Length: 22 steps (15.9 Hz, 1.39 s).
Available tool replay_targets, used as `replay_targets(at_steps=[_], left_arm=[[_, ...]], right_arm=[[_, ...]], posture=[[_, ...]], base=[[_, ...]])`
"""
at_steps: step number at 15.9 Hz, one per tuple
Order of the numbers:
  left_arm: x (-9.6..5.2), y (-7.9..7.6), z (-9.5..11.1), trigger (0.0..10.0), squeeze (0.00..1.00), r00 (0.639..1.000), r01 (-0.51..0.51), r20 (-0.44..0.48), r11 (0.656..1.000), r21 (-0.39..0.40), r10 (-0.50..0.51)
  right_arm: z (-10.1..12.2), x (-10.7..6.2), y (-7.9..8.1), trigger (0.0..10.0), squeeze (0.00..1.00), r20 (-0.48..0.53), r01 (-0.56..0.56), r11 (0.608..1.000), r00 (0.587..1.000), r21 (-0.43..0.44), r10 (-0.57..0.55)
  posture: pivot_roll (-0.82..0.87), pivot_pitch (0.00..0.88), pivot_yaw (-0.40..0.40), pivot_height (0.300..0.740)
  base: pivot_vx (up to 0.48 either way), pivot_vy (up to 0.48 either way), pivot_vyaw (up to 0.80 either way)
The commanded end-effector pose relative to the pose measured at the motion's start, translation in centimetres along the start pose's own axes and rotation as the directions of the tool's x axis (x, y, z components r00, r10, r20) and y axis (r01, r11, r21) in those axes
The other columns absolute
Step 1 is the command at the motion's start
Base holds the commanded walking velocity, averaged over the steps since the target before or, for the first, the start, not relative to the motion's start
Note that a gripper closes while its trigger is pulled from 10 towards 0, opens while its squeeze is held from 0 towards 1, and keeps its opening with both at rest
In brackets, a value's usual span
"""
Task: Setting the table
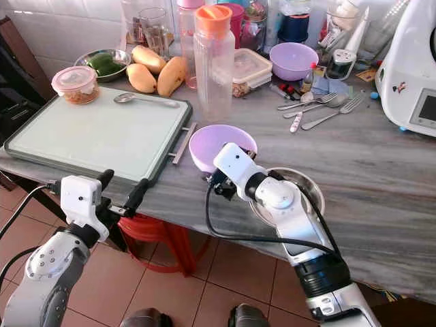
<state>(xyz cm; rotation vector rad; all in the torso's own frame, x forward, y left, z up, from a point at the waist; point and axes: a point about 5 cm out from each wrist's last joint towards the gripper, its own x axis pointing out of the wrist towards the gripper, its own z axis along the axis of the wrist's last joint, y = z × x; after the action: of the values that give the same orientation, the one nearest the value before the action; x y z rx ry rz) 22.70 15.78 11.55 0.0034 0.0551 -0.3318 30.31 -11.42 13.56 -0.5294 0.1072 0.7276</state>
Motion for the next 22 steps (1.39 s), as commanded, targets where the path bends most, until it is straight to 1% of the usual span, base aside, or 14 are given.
replay_targets(at_steps=[1, 4, 7, 10, 11, 12, 13, 15, 17, 18, 19, 20, 21, 22], left_arm=[[0.0, 0.0, -0.3, 10.0, 0.0, 1.0, 0.004, -0.015, 1.0, 0.001, -0.004], [0.1, 0.0, -0.3, 10.0, 0.0, 1.0, 0.002, -0.019, 1.0, 0.002, -0.002], [0.1, 0.0, -0.4, 10.0, 0.0, 1.0, 0.004, -0.019, 1.0, 0.002, -0.004], [0.2, 0.0, -0.4, 10.0, 0.0, 1.0, 0.005, -0.018, 1.0, -0.001, -0.005], [0.2, -0.1, -0.4, 10.0, 0.0, 1.0, 0.005, -0.016, 1.0, -0.003, -0.005], [0.3, -0.1, -0.4, 10.0, 0.0, 1.0, 0.006, -0.016, 1.0, -0.003, -0.006], [0.3, -0.1, -0.4, 10.0, 0.0, 1.0, 0.007, -0.016, 1.0, -0.003, -0.007], [0.4, -0.1, -0.5, 10.0, 0.0, 1.0, 0.007, -0.015, 1.0, -0.003, -0.007], [0.4, -0.2, -0.5, 10.0, 0.0, 1.0, 0.005, -0.014, 1.0, -0.004, -0.005], [0.4, -0.2, -0.5, 10.0, 0.0, 1.0, 0.003, -0.012, 1.0, -0.005, -0.003], [0.5, -0.2, -0.5, 10.0, 0.0, 1.0, 0.003, -0.012, 1.0, -0.005, -0.003], [0.5, -0.2, -0.5, 10.0, 0.0, 1.0, 0.002, -0.011, 1.0, -0.006, -0.002], [0.6, -0.2, -0.5, 10.0, 0.0, 1.0, 0.002, -0.009, 1.0, -0.007, -0.002], [0.7, -0.2, -0.5, 10.0, 0.0, 1.0, 0.002, -0.007, 1.0, -0.008, -0.003]], right_arm=[[1.0, -0.1, -0.4, 10.0, 1.0, 0.035, 0.004, 1.0, 0.999, 0.011, -0.004], [1.3, -0.2, -0.3, 10.0, 1.0, 0.057, -0.003, 0.998, 0.998, 0.056, -0.001], [1.7, -0.4, -0.5, 10.0, 1.0, 0.082, 0.036, 0.997, 0.996, 0.071, -0.042], [2.5, -0.8, -1.5, 10.0, 1.0, 0.141, 0.165, 0.983, 0.974, 0.081, -0.175], [3.1, -0.9, -1.9, 10.0, 1.0, 0.176, 0.228, 0.97, 0.955, 0.089, -0.24], [3.3, -0.9, -2.0, 10.0, 1.0, 0.188, 0.235, 0.967, 0.95, 0.1, -0.25], [3.2, -0.8, -1.8, 10.0, 1.0, 0.183, 0.225, 0.969, 0.953, 0.104, -0.241], [3.1, -0.6, -1.1, 10.0, 1.0, 0.186, 0.195, 0.974, 0.959, 0.112, -0.213], [3.1, -0.6, -0.9, 10.0, 1.0, 0.191, 0.192, 0.975, 0.959, 0.115, -0.212], [3.3, -0.7, -0.9, 10.0, 1.0, 0.205, 0.234, 0.965, 0.945, 0.122, -0.255], [3.4, -0.8, -1.0, 10.0, 1.0, 0.211, 0.255, 0.959, 0.938, 0.121, -0.275], [3.7, -1.0, -1.3, 10.0, 1.0, 0.22, 0.309, 0.942, 0.917, 0.132, -0.332], [4.0, -1.6, -2.1, 10.0, 1.0, 0.233, 0.421, 0.897, 0.866, 0.135, -0.442], [4.1, -2.6, -2.7, 10.0, 1.0, 0.236, 0.526, 0.84, 0.806, 0.133, -0.543]], posture=[[0.06, 0.036, 0.042, 0.74], [0.05, 0.034, 0.042, 0.74], [0.05, 0.031, 0.042, 0.74], [0.05, 0.026, 0.043, 0.74], [0.05, 0.025, 0.042, 0.74], [0.04, 0.024, 0.042, 0.74], [0.04, 0.023, 0.041, 0.74], [0.05, 0.022, 0.038, 0.74], [0.05, 0.02, 0.037, 0.74], [0.04, 0.018, 0.036, 0.74], [0.04, 0.018, 0.036, 0.74], [0.04, 0.016, 0.035, 0.74], [0.04, 0.014, 0.035, 0.74], [0.04, 0.01, 0.034, 0.74]], base=[[0.0, 0.0, 0.0], [0.0, 0.0, 0.0], [0.0, 0.0, 0.0], [0.0, 0.0, 0.0], [0.0, 0.0, 0.0], [0.0, 0.0, 0.0], [0.0, 0.0, 0.0], [0.0, 0.0, 0.0], [0.0, 0.0, 0.0], [0.0, 0.0, 0.0], [0.0, 0.0, 0.0], [0.0, 0.0, 0.0], [0.0, 0.0, 0.0], [0.0, 0.0, 0.0]])
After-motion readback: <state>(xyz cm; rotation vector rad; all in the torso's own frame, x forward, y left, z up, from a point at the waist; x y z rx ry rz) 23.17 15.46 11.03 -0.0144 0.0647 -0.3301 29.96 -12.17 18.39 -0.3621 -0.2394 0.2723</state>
